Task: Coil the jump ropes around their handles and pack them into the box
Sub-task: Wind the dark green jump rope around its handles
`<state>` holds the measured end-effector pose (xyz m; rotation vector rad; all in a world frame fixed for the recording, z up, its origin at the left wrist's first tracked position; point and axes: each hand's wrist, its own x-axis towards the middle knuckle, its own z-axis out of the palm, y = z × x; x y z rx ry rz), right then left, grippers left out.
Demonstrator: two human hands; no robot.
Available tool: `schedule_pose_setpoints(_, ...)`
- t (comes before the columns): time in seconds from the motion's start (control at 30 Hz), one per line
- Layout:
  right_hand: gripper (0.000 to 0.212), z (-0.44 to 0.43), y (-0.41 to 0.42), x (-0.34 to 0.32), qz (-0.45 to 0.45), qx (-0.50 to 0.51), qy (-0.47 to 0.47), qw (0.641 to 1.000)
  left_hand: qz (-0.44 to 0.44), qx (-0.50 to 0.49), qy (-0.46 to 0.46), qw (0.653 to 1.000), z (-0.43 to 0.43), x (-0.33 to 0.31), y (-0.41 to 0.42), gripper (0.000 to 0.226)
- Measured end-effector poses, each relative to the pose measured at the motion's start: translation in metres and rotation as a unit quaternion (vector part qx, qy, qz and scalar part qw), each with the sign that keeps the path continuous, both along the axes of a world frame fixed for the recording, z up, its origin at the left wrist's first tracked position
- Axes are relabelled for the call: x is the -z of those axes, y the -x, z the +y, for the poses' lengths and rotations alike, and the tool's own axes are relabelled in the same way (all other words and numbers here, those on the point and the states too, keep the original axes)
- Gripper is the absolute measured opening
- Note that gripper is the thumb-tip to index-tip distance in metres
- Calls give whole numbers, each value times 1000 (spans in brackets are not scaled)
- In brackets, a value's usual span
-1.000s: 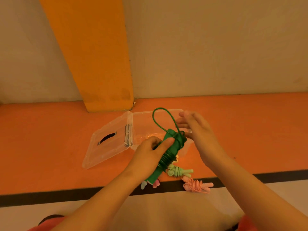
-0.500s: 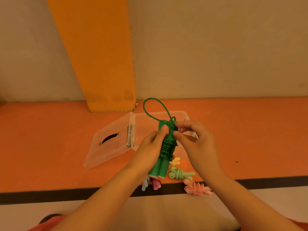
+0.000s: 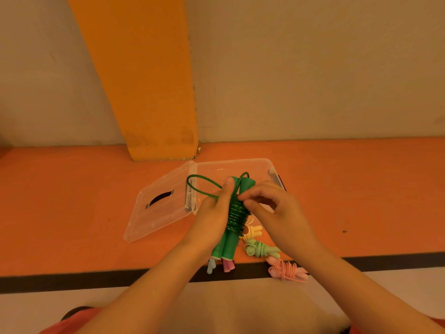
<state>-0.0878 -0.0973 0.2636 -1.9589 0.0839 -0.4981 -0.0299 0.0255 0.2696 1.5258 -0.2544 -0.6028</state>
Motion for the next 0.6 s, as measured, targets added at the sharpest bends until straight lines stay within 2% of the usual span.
schedule_pose_setpoints(0.07, 30, 1, 2, 0, 11, -12, -17, 1000, 12, -11, 0, 1000, 1, -1, -2, 50)
schedule_pose_setpoints(0.13, 33, 3, 4, -3, 13, -17, -92, 996, 25, -12, 4, 1000, 1, -2, -4, 45)
schedule_pose_setpoints(0.23, 34, 4, 3, -4, 10, 23, -156, 987, 37, -12, 12, 999, 0, -4, -6, 42)
schedule_pose_setpoints(0.3, 43, 5, 2, -1, 56, 35, -165, 984, 38, -30, 11, 999, -2, -3, -8, 39)
schedule_pose_setpoints(0.37, 60, 9, 1, 3, 94, 3, -192, 977, 20, -49, -1, 999, -6, 0, -10, 37)
schedule_pose_setpoints(0.43, 67, 16, 1, 6, 103, -37, -216, 970, 8, -56, 4, 998, -9, 3, -10, 35)
schedule_pose_setpoints(0.6, 55, 20, -4, 10, 86, -31, -223, 970, 47, -62, 48, 996, -15, 8, -8, 29)
